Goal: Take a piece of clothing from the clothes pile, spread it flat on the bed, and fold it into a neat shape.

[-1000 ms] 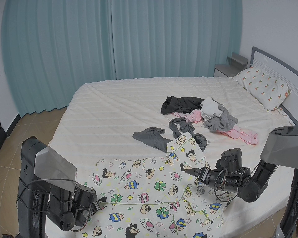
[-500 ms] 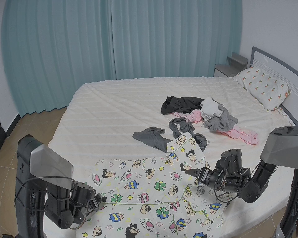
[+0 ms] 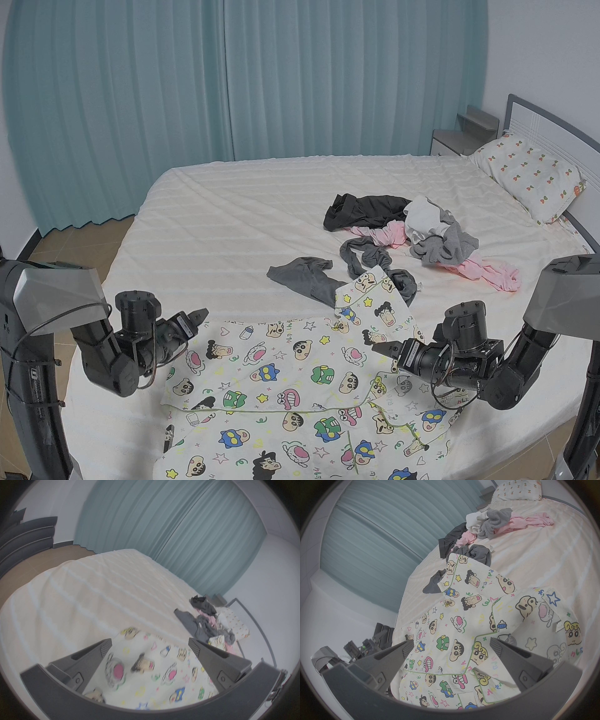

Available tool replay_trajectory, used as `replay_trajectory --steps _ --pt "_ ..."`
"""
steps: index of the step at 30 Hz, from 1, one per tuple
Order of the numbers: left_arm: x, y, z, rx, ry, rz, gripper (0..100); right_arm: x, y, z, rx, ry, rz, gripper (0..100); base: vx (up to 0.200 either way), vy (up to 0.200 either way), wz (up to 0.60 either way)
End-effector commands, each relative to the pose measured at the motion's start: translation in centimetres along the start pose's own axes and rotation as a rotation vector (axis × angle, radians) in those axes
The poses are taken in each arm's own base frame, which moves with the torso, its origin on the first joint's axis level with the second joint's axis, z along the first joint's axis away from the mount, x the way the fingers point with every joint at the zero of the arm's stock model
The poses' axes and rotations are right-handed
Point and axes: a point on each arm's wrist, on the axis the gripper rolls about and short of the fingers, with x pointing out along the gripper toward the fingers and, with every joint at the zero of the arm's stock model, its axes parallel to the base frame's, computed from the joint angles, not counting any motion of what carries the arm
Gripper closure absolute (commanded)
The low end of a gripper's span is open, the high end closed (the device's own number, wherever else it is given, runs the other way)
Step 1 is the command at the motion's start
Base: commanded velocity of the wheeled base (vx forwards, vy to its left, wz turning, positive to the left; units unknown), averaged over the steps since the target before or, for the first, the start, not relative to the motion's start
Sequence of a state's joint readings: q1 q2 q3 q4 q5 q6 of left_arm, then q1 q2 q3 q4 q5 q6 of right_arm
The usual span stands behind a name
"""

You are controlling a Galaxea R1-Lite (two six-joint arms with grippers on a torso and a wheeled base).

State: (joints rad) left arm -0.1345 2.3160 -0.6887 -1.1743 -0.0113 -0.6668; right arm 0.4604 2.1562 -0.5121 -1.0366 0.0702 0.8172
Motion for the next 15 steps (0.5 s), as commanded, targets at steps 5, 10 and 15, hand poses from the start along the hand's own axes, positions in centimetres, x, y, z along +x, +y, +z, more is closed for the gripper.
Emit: replay_trajectory --steps 5,10,15 --pt "6.8 2.5 1.9 -0.079 0.170 0.021 0 0.1 -0.1 -0.3 -0.004 0.010 -0.003 0 0.000 0.000 0.00" --pt "7.7 2.1 2.4 -0.078 0.186 0.020 0 0.1 0.1 -0.5 -0.009 0.015 0.001 0 0.000 0.000 0.00" --pt "7.8 2.0 2.1 -0.069 0.203 0.028 100 0.1 0.2 -0.5 -0.009 0.016 0.001 0 0.000 0.000 0.00"
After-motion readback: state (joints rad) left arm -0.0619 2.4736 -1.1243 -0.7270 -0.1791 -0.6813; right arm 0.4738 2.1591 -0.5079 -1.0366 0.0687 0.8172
